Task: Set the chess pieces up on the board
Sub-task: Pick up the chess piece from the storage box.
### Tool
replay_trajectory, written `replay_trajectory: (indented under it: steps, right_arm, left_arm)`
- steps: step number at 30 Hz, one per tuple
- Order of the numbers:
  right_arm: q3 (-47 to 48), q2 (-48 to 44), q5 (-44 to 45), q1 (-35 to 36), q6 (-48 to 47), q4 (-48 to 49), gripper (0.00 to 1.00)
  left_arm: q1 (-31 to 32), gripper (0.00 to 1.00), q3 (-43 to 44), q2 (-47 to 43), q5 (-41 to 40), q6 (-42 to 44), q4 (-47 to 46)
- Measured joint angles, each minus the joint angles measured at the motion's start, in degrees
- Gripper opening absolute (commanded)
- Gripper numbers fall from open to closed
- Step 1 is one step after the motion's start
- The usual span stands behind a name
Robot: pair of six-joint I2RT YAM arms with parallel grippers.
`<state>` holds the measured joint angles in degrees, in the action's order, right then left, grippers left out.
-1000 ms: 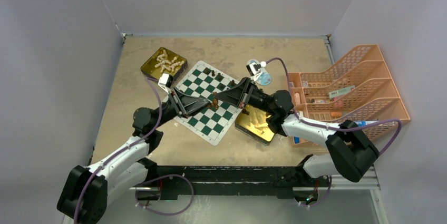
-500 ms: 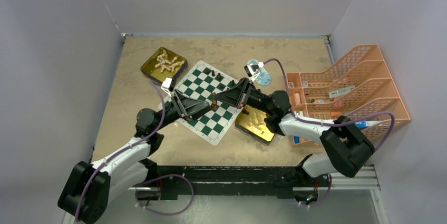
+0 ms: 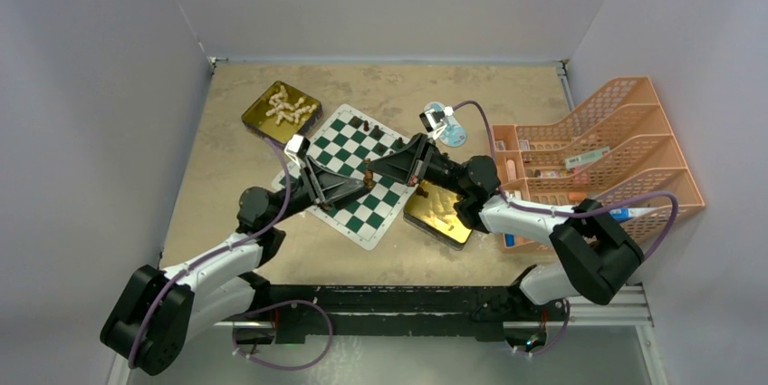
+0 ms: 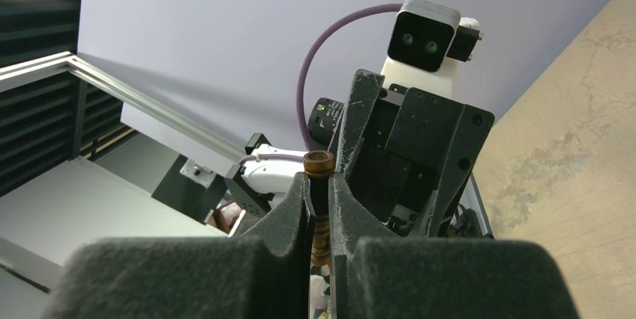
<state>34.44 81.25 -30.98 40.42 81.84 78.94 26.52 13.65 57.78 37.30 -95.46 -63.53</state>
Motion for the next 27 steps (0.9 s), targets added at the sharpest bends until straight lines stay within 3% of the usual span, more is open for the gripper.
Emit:
replay_trajectory:
  steps: [11,27]
  right_arm:
    - [0.0,0.0,0.4,0.0,0.0,0.0,0.00]
    - [-0.1,0.0,0.4,0.0,1.3,1.7,0.00]
  left_arm:
    - [0.5,0.41,0.1,0.1,0.0,-1.5,-3.9]
    - [0.6,0.51,0.1,0.9,-1.9,-1.5,-5.9]
